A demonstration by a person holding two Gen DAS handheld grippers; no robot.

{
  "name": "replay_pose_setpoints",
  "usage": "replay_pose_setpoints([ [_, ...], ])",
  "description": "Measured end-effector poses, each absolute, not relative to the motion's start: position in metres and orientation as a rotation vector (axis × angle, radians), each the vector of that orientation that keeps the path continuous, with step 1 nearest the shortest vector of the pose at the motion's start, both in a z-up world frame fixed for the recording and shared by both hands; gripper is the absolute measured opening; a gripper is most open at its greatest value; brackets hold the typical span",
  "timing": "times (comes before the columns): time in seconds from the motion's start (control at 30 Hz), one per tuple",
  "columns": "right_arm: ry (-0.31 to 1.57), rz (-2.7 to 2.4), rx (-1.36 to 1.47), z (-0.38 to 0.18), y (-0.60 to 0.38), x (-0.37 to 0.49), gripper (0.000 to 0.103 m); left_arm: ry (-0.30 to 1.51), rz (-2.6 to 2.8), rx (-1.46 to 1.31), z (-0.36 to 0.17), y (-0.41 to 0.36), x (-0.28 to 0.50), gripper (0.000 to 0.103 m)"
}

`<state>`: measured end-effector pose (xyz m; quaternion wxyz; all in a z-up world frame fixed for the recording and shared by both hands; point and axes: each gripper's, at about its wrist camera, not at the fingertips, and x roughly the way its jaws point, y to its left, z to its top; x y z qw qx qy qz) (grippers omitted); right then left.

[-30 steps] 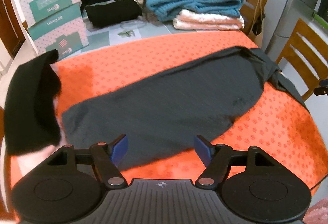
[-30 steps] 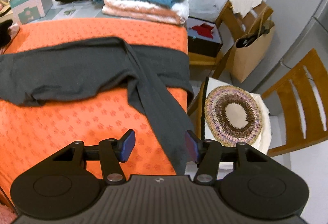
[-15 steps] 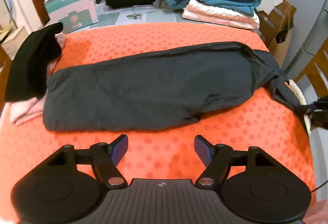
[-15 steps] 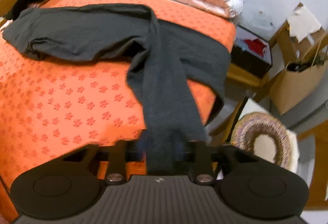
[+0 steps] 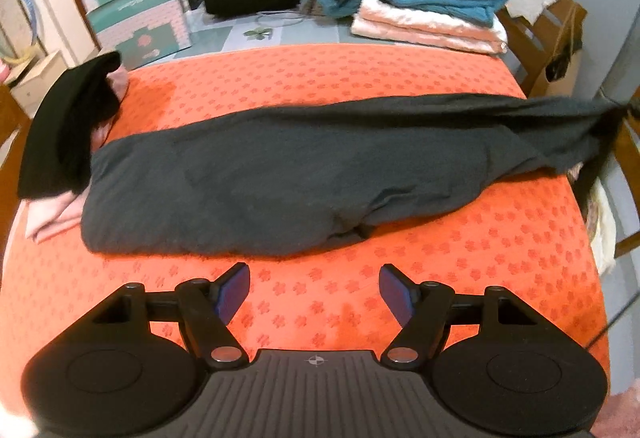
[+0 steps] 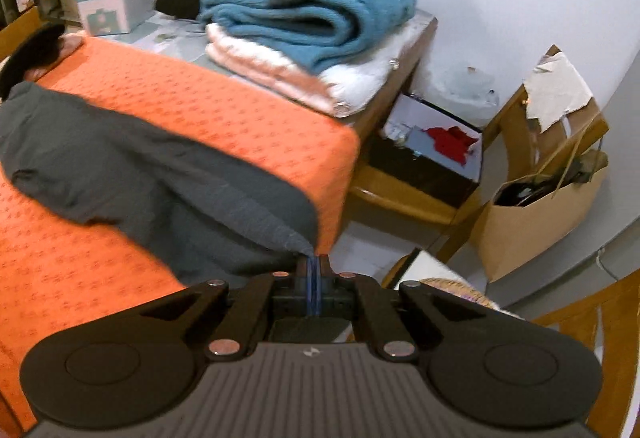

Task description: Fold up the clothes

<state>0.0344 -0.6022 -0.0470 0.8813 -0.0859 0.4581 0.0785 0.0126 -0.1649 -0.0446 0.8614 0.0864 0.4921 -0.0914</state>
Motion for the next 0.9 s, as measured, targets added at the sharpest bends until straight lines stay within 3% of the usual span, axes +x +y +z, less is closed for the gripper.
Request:
replay_pose_setpoints([
  [0.47, 1.086, 0.180, -0.232, -0.111, -0.625, 0.136, 0.003, 1.083, -0.173, 0.270, -0.066, -0.190, 0.035, 0.075],
  [0.6, 1.107, 0.140, -0.264, -0.134, -0.629, 0.148, 0.013, 1.084, -0.139, 0.268, -0.071, -0.189, 0.039, 0.075],
  [0.9, 0.990, 0.346, -0.238, -0.108, -0.605, 0.117, 0.017, 1.069, -0.085, 0.260, -0.082, -0.193, 0.044, 0.075],
])
